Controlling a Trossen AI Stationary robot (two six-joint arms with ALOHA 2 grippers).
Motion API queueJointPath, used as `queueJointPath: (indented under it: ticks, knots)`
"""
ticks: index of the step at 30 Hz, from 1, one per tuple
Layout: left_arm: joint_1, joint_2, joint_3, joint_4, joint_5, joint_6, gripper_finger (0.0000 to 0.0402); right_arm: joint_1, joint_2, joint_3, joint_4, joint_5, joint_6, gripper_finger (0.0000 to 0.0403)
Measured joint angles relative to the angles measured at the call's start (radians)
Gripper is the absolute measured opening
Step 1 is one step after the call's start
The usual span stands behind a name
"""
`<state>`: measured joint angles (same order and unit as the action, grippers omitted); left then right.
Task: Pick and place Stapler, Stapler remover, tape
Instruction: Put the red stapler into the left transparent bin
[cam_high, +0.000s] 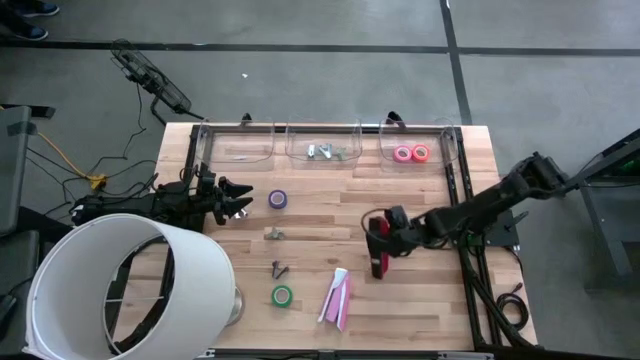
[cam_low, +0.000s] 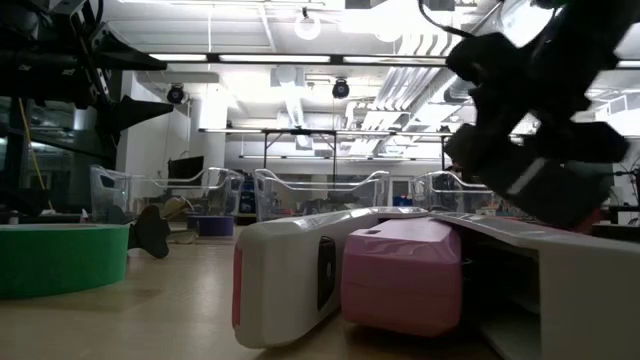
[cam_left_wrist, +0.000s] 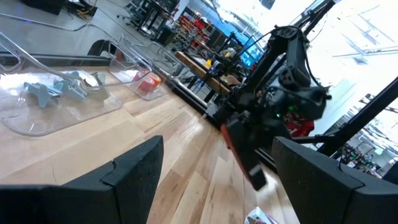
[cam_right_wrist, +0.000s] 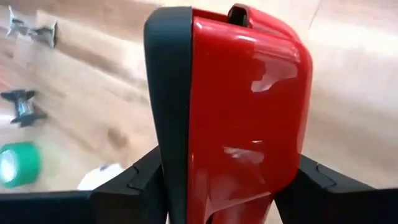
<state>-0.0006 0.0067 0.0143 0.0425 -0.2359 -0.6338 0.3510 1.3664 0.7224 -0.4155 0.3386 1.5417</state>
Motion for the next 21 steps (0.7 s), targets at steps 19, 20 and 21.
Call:
queueJointPath:
  ticks: [19, 20, 21]
  knots:
    - [0.000, 0.000, 0.000, 0.000, 0.000, 0.000, 0.0296, -0.410, -0.258, 0.000, 0.243, -0.183, -0.895, 0.0207]
    - [0.000, 0.000, 0.000, 0.000, 0.000, 0.000, 0.0296, -0.432, -0.262, 0.000, 0.262, -0.212, -0.935, 0.0207]
    - [0.000, 0.000, 0.000, 0.000, 0.000, 0.000, 0.0296, -0.455, -0.262, 0.000, 0.285, -0.240, -0.970, 0.0207]
